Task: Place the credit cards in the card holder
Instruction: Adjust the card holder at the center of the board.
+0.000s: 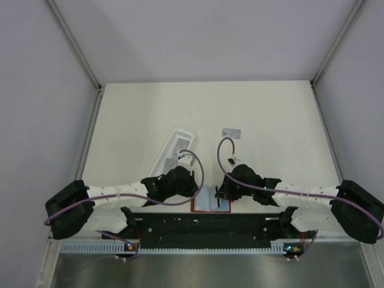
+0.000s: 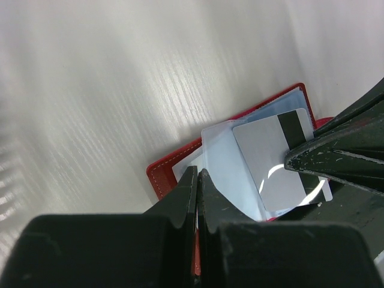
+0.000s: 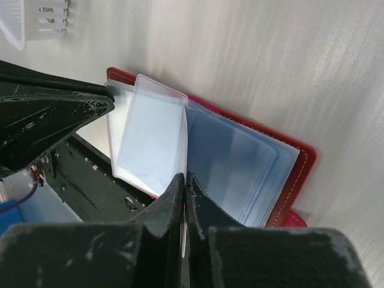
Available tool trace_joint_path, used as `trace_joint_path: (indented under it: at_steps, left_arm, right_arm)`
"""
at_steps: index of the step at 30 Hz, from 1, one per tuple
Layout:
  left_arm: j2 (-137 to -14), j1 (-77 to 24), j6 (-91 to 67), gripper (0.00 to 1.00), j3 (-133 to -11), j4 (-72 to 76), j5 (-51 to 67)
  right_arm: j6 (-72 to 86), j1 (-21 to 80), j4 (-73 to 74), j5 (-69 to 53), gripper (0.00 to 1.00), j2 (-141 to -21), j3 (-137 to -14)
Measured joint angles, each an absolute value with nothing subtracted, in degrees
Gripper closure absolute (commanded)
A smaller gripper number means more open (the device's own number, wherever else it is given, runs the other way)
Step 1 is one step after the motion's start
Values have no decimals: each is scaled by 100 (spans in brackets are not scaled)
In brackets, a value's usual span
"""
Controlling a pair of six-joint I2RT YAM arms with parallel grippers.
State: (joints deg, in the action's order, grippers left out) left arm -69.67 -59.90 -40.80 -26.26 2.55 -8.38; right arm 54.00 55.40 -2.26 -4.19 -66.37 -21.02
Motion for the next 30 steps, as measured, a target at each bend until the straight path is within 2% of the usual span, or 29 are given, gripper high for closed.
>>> trace_joint_path:
  at_steps: [18, 30]
  left_arm:
    - [-7677, -5986, -4104, 100, -2661, 633, -572]
    - [-7708, -6042, -4023, 100, -2738, 596, -224]
  right_arm:
    - [5426, 5540, -272, -427, 100, -6545, -1979]
    - [5570, 5540, -185, -344, 100, -6237, -1872]
